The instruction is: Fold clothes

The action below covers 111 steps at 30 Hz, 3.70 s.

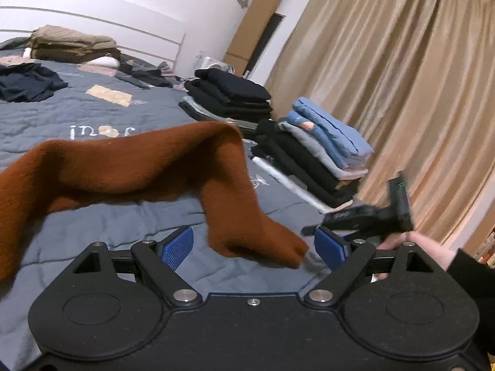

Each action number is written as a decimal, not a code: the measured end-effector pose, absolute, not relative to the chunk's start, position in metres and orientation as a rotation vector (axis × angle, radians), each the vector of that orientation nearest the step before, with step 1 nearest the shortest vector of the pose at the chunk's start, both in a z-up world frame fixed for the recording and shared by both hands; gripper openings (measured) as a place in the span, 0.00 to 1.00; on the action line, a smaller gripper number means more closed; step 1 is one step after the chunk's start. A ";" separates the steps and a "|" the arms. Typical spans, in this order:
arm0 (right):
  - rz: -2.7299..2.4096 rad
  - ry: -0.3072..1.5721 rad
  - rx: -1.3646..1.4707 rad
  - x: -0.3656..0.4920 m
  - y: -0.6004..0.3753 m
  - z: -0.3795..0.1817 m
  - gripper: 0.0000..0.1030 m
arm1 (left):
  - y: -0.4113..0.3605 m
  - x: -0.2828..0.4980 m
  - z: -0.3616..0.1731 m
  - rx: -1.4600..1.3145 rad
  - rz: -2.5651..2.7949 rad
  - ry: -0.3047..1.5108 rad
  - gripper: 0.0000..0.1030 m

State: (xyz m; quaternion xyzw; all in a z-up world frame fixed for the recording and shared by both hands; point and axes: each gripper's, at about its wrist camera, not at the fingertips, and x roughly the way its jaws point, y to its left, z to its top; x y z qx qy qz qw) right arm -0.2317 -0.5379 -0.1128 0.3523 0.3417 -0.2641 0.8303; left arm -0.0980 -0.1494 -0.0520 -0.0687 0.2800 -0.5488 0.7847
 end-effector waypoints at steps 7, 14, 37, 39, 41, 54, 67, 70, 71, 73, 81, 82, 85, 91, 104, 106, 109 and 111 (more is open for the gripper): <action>-0.583 0.793 0.723 -0.223 -0.540 -0.135 0.42 | -0.155 -0.099 -0.052 -0.162 -1.195 0.609 0.82; -0.500 0.745 0.754 -0.211 -0.544 -0.135 0.05 | -0.157 -0.100 -0.054 -0.150 -1.201 0.613 0.82; -0.801 0.678 0.039 -0.072 -0.622 0.025 0.14 | -0.155 -0.079 -0.058 -0.154 -1.152 0.630 0.82; -0.797 0.699 0.027 -0.058 -0.616 0.005 0.24 | -0.153 -0.077 -0.058 -0.154 -1.146 0.631 0.82; -0.770 0.700 0.044 -0.059 -0.606 -0.005 0.40 | -0.151 -0.075 -0.058 -0.158 -1.142 0.631 0.82; -0.431 0.553 0.315 -0.113 -0.486 -0.013 0.53 | -0.127 -0.073 -0.039 -0.186 -1.099 0.574 0.82; 0.001 0.593 0.413 -0.080 -0.349 -0.036 0.53 | 0.037 -0.040 0.004 -0.050 -0.696 0.464 0.82; 0.052 0.626 0.414 -0.068 -0.327 -0.041 0.54 | 0.090 -0.016 0.001 0.019 -0.519 0.479 0.88; 0.071 0.628 0.407 -0.067 -0.319 -0.041 0.54 | 0.109 -0.006 -0.001 0.037 -0.457 0.489 0.88; 0.103 0.627 0.408 -0.064 -0.307 -0.041 0.54 | 0.140 0.016 -0.005 0.073 -0.348 0.516 0.88; 0.183 0.648 0.441 -0.049 -0.275 -0.041 0.54 | 0.214 0.106 -0.022 0.114 -0.106 0.600 0.88; 0.201 0.652 0.448 -0.047 -0.269 -0.042 0.54 | 0.216 0.117 -0.026 0.120 -0.097 0.612 0.88; 0.263 0.658 0.465 -0.041 -0.254 -0.043 0.54 | 0.217 0.138 -0.041 0.122 -0.083 0.644 0.88; 0.386 0.645 0.448 -0.034 -0.219 -0.038 0.54 | 0.225 0.177 -0.067 0.096 -0.061 0.686 0.88; 0.417 0.675 0.436 -0.030 -0.201 -0.044 0.54 | 0.243 0.244 -0.110 0.090 0.025 0.856 0.10; 0.411 0.677 0.440 -0.029 -0.202 -0.046 0.54 | 0.248 0.237 -0.098 0.106 0.033 0.788 0.10; 0.408 0.668 0.443 -0.029 -0.204 -0.047 0.54 | 0.273 0.226 -0.059 0.041 0.120 0.616 0.09; 0.403 0.660 0.440 -0.030 -0.205 -0.046 0.54 | 0.293 0.221 -0.033 -0.006 0.213 0.501 0.09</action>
